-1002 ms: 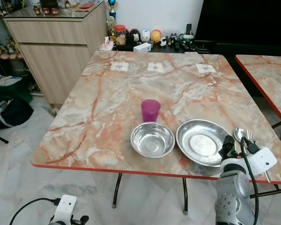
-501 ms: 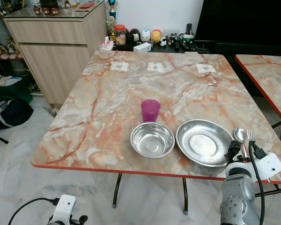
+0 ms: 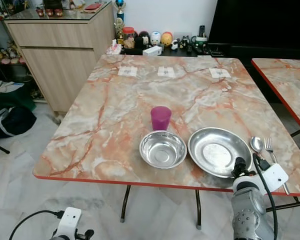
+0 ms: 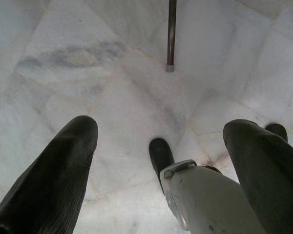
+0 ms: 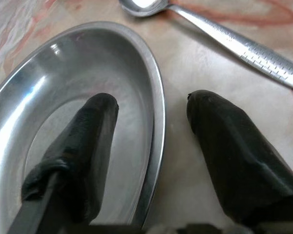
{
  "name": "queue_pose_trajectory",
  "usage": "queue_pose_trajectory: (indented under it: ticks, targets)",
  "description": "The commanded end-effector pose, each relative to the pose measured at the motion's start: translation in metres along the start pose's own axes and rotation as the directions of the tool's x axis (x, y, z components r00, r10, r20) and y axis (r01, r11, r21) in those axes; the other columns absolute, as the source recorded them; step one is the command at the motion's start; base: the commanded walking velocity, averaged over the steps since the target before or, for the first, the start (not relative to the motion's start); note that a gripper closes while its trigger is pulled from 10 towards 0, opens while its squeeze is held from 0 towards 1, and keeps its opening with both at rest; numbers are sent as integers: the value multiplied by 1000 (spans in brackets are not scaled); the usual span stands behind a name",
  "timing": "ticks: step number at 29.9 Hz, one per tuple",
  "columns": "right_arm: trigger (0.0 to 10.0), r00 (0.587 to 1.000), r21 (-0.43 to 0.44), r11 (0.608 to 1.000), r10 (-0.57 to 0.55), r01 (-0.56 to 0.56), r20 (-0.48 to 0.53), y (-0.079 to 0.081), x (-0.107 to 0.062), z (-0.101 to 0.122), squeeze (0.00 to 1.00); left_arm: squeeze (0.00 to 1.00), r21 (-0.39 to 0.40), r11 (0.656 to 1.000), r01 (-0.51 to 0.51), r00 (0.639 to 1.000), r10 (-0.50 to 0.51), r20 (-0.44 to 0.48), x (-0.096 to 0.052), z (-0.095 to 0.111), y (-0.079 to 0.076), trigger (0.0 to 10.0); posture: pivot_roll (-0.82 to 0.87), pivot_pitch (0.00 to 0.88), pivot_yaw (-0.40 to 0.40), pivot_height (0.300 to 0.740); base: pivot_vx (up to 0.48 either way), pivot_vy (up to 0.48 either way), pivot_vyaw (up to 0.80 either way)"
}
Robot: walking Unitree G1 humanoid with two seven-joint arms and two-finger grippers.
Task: Setting the table
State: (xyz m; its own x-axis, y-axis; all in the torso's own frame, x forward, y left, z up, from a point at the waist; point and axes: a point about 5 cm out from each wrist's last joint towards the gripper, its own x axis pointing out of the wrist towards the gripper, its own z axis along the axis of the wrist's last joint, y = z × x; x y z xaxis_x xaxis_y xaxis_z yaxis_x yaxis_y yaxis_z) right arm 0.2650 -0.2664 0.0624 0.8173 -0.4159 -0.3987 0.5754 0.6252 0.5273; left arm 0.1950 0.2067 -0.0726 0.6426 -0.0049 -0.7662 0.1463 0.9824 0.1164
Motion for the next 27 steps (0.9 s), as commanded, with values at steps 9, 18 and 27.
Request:
queue_pose_trajectory:
  ticks: [9,18,27]
  targets:
    - [0,999,-13,999,-30,29,-23,-5,2,1,0,0,15,1000,2,1000,-2,-13,-1,-4,1,10000,23,0,-28,740,0,0,0]
    - [0,999,-31,999,-16,15,-42,3,2,-6,0,0,31,999,12,1000,-11,-19,-2,-6,0,10000,23,2,-27,740,0,0,0]
    - [0,999,-71,997,-5,1,-49,15,1,-17,0,0,46,999,11,1000,-10,-24,-2,-7,0,10000,28,14,-25,740,0,0,0]
